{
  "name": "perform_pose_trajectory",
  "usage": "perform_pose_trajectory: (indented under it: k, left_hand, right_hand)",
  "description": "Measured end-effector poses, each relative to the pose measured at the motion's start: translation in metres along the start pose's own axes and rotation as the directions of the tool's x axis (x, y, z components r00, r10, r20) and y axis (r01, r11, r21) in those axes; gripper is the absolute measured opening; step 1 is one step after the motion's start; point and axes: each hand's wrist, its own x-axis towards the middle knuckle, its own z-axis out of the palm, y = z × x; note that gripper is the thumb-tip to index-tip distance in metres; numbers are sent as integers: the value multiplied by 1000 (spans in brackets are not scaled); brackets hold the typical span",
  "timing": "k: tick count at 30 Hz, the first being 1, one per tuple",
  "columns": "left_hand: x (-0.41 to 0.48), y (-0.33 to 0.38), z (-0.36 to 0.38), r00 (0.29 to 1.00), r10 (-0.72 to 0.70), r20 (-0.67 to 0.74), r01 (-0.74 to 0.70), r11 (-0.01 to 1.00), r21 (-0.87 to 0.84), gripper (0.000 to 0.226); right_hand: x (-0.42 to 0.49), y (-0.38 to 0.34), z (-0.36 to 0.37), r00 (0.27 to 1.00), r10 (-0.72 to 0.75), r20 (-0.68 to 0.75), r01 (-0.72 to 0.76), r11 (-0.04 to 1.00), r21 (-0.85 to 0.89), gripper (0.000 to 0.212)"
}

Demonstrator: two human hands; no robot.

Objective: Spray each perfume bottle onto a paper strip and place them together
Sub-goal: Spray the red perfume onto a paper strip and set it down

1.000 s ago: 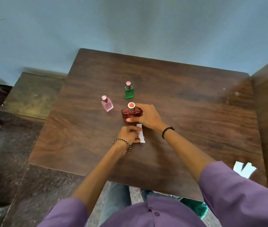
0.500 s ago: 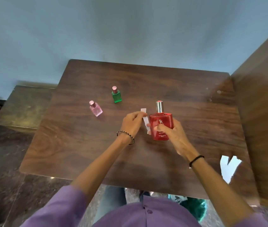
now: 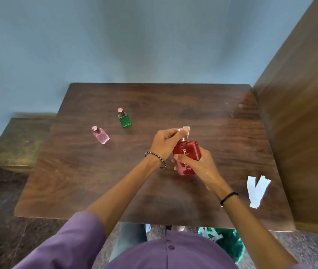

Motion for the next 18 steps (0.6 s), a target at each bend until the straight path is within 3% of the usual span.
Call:
perform_pose_trajectory:
  k: [4,6,10,13,16,18]
  left_hand:
    - [-2,4,10,1000,16,-19,-16,999,-33,45]
    - [-2,5,13,999,36,-11,-36,999,-25,49]
    - [-2,7,22,996,57,-67,-60,997,-46,52]
    - [-1,10,26,991,77,-108,-76,997,11,53]
    - [0,13,26,989,80,-123,-73,996,60,59]
    - [1,14,23,990,87,-109,-79,994,74,65]
  right_hand:
    - [-6,-5,1,987,-119,-106,96,976,-194,31]
    - [-11,-9,1,961,-203,-189,109,903,-416,29]
    - [-18,-13,5,903,-318,-288,27,712,-702,41]
    - [-20,-12,9,852,-415,-319,-3,606,-795,39]
    - [-18,-15,5,872,-389,-299,18,635,-773,33]
    - [-17,-21,-3,936,-273,-220,75,768,-636,29]
